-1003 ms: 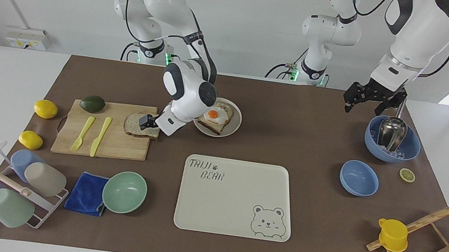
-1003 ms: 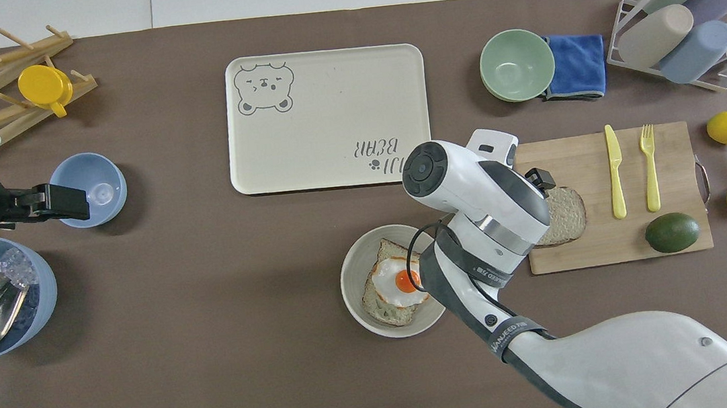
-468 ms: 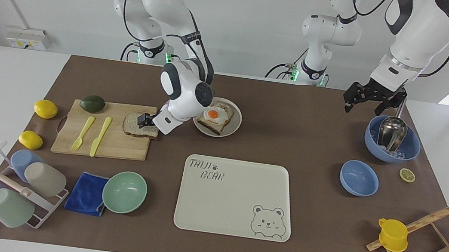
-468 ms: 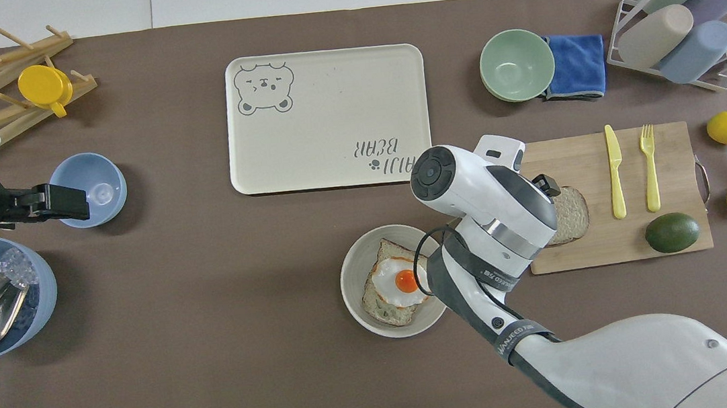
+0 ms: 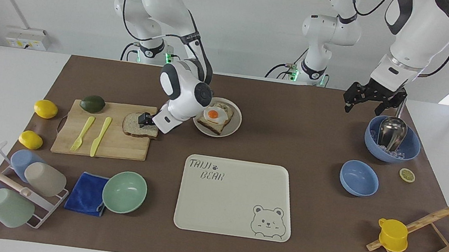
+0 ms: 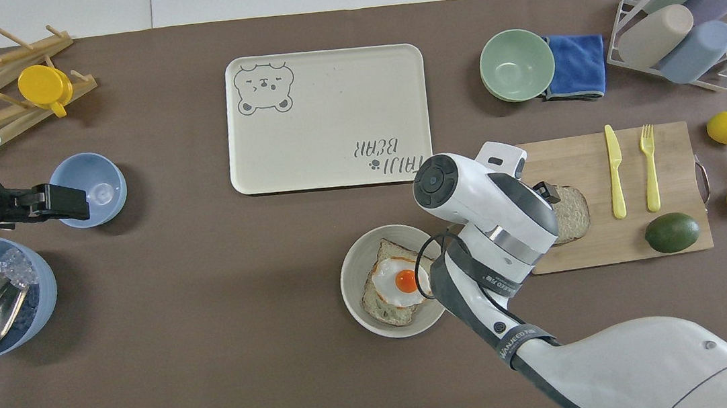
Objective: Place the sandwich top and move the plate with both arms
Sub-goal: 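Grasp the bread slice with the right gripper and lift it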
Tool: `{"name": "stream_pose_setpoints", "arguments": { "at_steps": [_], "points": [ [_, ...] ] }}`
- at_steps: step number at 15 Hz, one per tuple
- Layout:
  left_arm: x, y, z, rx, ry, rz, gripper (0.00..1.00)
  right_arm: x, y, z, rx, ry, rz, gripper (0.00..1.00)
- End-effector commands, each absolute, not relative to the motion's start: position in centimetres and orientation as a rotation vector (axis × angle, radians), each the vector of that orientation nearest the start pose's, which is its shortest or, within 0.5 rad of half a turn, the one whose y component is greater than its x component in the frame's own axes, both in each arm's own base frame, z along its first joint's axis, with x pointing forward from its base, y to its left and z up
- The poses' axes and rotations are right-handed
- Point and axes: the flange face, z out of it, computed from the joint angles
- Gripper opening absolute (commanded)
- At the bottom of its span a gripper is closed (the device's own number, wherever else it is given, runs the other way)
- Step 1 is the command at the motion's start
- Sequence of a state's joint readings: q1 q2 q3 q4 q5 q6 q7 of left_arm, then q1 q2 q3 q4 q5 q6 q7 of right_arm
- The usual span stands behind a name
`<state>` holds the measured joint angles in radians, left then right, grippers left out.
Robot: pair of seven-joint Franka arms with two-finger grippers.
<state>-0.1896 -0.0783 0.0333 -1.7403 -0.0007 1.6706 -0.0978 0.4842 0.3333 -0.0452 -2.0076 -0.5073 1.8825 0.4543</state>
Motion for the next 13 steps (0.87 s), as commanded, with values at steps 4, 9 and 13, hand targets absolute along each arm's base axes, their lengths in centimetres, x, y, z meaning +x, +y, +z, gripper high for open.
{"name": "stream_pose_setpoints", "arguments": {
  "at_steps": [4,9,13],
  "points": [
    [52.7,-7.9,59.9,-3.134,0.088,-0.011,1.00,50.2,20.0,27.2,2.499,0.310,-0.264,0.31],
    [52.7,-7.9,59.9,-3.134,0.088,-0.011,1.00,49.8,21.3,28.1,2.461,0.323,-0.283,0.00],
    [52.7,-7.9,59.9,-3.134,0.088,-0.011,1.00,51.6,24.7,33.2,2.429,0.301,-0.282,0.00]
  ]
}}
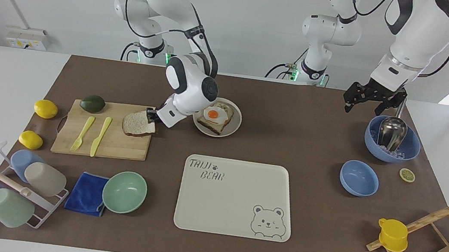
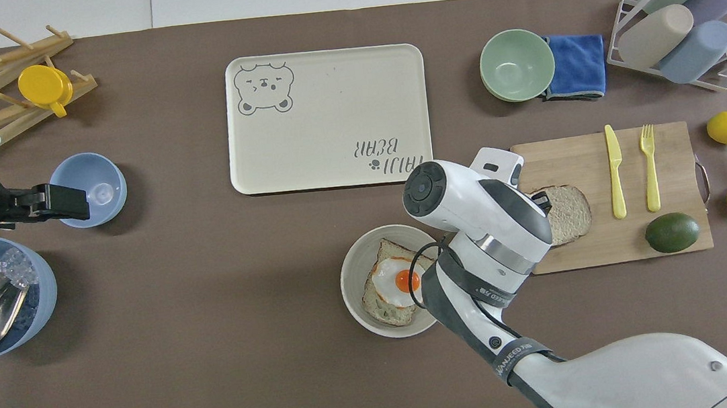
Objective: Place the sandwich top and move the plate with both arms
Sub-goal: 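Carry the bread slice with the right gripper over the egg toast plate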
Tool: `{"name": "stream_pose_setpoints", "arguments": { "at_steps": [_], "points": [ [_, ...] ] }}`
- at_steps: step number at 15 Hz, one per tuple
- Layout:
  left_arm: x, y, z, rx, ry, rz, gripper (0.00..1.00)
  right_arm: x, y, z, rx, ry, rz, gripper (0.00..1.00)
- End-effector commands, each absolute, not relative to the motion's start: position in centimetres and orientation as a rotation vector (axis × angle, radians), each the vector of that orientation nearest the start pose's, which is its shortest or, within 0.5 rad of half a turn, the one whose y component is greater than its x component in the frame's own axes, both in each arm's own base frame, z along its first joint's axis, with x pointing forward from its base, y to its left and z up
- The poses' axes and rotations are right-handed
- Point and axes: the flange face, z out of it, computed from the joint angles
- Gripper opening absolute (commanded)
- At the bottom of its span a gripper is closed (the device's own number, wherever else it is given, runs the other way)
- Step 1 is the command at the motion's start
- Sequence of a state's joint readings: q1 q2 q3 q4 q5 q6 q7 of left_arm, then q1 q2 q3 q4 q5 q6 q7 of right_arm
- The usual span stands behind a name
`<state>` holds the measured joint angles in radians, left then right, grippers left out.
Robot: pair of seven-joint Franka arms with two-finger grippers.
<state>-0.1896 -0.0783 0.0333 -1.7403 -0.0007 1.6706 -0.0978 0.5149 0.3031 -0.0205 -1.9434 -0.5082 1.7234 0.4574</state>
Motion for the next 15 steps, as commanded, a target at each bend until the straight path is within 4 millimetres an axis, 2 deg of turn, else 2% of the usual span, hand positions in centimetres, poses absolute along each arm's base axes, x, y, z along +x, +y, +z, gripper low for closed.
{"name": "stream_pose_setpoints", "arguments": {
  "at_steps": [1,3,5,6,8,9,10,12,15],
  "points": [
    [52.7,-7.9,59.9,-3.134,0.088,-0.013,1.00,51.3,25.6,34.0,2.413,0.301,-0.297,0.00],
    [52.7,-7.9,59.9,-3.134,0.088,-0.011,1.00,51.5,27.2,36.7,2.369,0.281,-0.321,0.00],
    [52.7,-7.9,59.9,-3.134,0.088,-0.013,1.00,51.4,29.2,38.0,2.354,0.288,-0.310,0.00],
    [52.7,-7.9,59.9,-3.134,0.088,-0.011,1.00,50.9,30.6,38.3,2.352,0.315,-0.290,0.00],
    [52.7,-7.9,59.9,-3.134,0.088,-0.011,1.00,48.5,33.0,38.9,2.309,0.331,-0.307,0.00],
    [52.7,-7.9,59.9,-3.134,0.088,-0.011,1.00,47.5,34.2,39.7,2.295,0.300,-0.306,0.00],
    [52.7,-7.9,59.9,-3.134,0.088,-0.011,1.00,47.1,34.7,40.2,2.288,0.197,-0.279,0.00],
    [52.7,-7.9,59.9,-3.134,0.088,-0.011,1.00,46.2,35.6,39.7,2.346,0.095,-0.291,0.00],
    [52.7,-7.9,59.9,-3.134,0.088,-0.011,1.00,45.6,38.5,39.1,2.461,0.058,-0.230,0.00]
  ]
}}
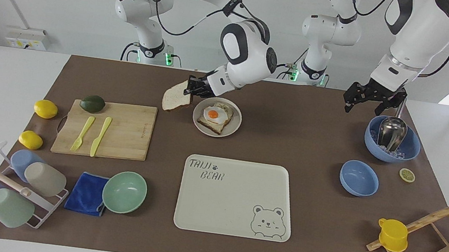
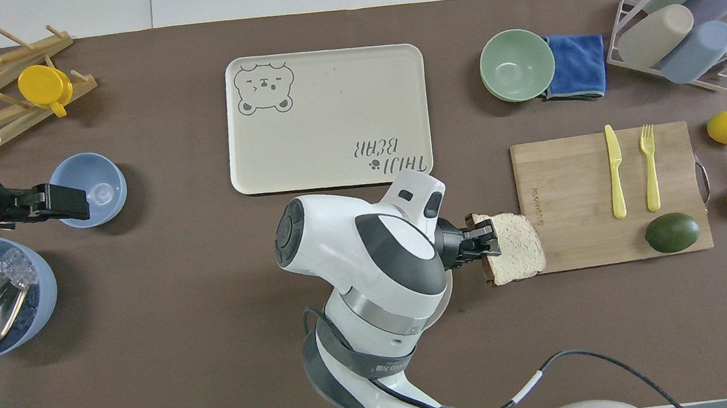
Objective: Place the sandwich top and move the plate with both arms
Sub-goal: 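Carry the bread slice with the right gripper over the egg toast plate, then lower the bread slice onto the egg toast and open the right gripper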
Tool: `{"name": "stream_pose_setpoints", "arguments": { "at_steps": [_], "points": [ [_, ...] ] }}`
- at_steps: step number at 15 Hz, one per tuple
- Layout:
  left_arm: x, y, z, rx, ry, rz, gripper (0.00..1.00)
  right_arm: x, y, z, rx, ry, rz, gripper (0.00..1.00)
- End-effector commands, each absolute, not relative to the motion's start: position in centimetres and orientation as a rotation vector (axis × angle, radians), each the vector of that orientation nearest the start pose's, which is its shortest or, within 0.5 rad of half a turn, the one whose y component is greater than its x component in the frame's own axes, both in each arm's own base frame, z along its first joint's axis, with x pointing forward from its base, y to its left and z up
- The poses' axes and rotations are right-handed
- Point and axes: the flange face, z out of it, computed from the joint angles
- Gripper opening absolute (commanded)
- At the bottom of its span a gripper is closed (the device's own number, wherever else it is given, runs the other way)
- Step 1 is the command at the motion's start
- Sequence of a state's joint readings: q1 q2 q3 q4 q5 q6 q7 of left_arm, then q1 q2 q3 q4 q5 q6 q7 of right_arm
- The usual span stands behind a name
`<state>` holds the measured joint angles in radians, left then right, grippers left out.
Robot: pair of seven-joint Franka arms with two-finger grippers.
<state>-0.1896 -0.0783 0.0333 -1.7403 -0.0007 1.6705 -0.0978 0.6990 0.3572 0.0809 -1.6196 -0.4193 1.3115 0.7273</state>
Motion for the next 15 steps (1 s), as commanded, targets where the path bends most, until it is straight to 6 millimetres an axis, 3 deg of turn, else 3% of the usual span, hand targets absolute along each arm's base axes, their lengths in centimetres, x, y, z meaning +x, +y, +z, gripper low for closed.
{"name": "stream_pose_setpoints", "arguments": {
  "at_steps": [1,2,3,4,8,11,15],
  "points": [
    [52.7,-7.9,59.9,-3.134,0.088,-0.013,1.00,45.3,39.9,39.1,2.519,0.058,-0.200,0.00],
    [52.7,-7.9,59.9,-3.134,0.088,-0.011,1.00,45.1,41.2,38.9,2.554,0.072,-0.193,0.00],
    [52.7,-7.9,59.9,-3.134,0.088,-0.013,1.00,45.5,43.4,40.1,2.632,0.083,-0.177,0.00],
    [52.7,-7.8,59.9,-3.134,0.086,-0.011,1.00,46.3,43.8,40.5,2.662,0.082,-0.175,0.00],
    [52.7,-7.9,59.9,-3.134,0.088,-0.011,1.00,46.1,45.2,40.6,2.713,0.151,-0.135,0.00],
    [52.7,-7.8,59.9,-3.134,0.086,-0.011,1.00,45.7,45.2,39.1,2.709,0.168,-0.145,0.00],
    [52.7,-7.9,59.9,-3.134,0.088,-0.011,1.00,45.2,44.7,39.7,2.661,0.188,-0.172,0.00]
  ]
}}
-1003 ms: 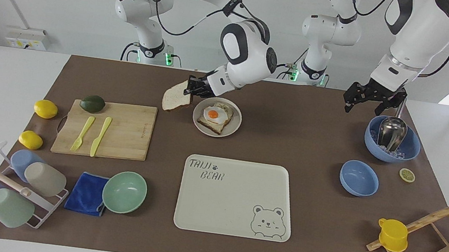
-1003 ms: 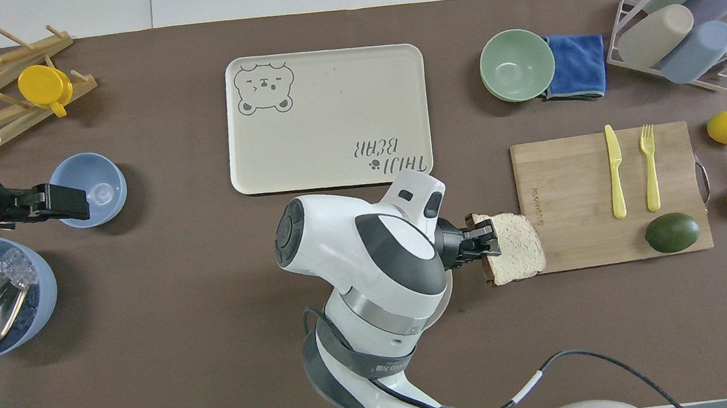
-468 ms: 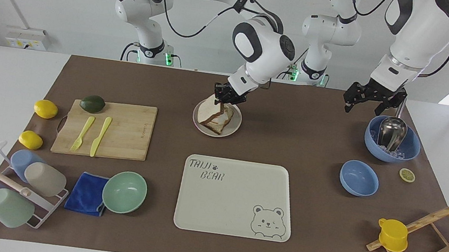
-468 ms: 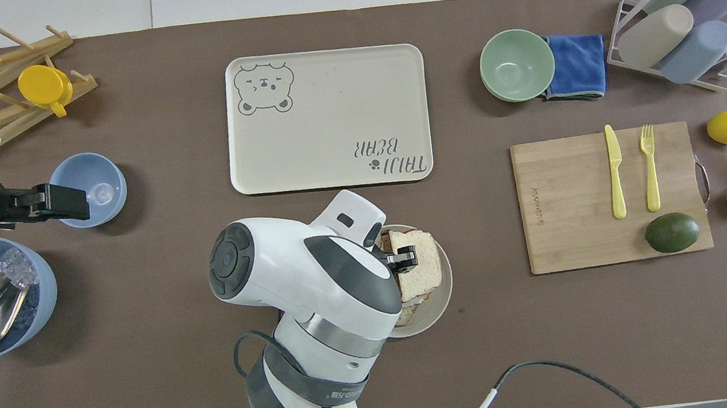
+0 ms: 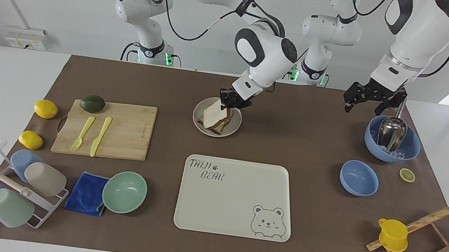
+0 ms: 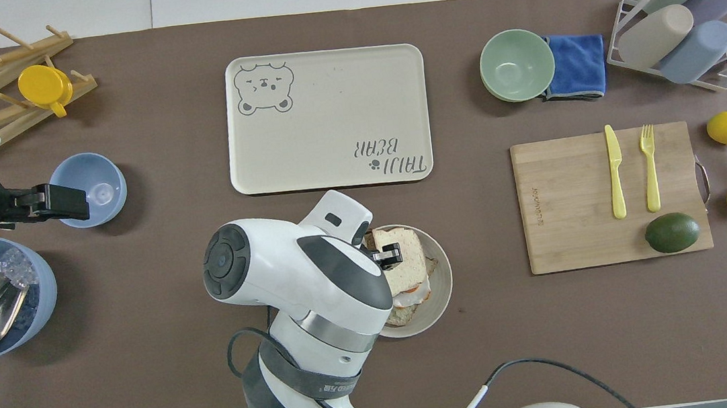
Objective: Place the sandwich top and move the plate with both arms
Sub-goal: 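Lower the bread slice onto the egg toast and open the right gripper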
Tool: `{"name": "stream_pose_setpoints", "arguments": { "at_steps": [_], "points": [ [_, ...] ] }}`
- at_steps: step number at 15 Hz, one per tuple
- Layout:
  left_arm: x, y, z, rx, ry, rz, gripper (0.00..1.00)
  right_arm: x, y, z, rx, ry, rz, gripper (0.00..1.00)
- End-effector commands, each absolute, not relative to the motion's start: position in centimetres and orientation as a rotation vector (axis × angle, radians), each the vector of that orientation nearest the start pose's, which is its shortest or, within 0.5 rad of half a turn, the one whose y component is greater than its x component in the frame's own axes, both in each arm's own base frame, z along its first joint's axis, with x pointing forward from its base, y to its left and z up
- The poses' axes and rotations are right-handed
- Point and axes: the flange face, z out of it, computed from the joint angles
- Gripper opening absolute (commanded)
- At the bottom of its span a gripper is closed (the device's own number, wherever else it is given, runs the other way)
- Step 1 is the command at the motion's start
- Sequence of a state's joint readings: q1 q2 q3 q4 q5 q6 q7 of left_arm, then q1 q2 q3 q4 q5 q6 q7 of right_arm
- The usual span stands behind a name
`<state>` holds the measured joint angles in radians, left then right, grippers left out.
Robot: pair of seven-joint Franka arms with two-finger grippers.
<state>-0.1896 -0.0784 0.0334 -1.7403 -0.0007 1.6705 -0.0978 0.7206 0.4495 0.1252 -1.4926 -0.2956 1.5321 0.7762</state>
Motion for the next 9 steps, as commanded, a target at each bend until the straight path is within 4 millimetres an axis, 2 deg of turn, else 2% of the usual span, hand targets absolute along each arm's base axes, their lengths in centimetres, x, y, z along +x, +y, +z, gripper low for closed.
{"name": "stream_pose_setpoints", "arguments": {
  "at_steps": [1,9],
  "points": [
    [52.7,-7.9,59.9,-3.134,0.088,-0.011,1.00,45.2,44.5,39.6,-3.598,-0.266,0.245,0.00],
    [52.7,-7.9,59.9,-3.134,0.088,-0.011,1.00,44.3,44.6,37.3,-3.552,-0.305,0.221,0.00]
  ]
}}
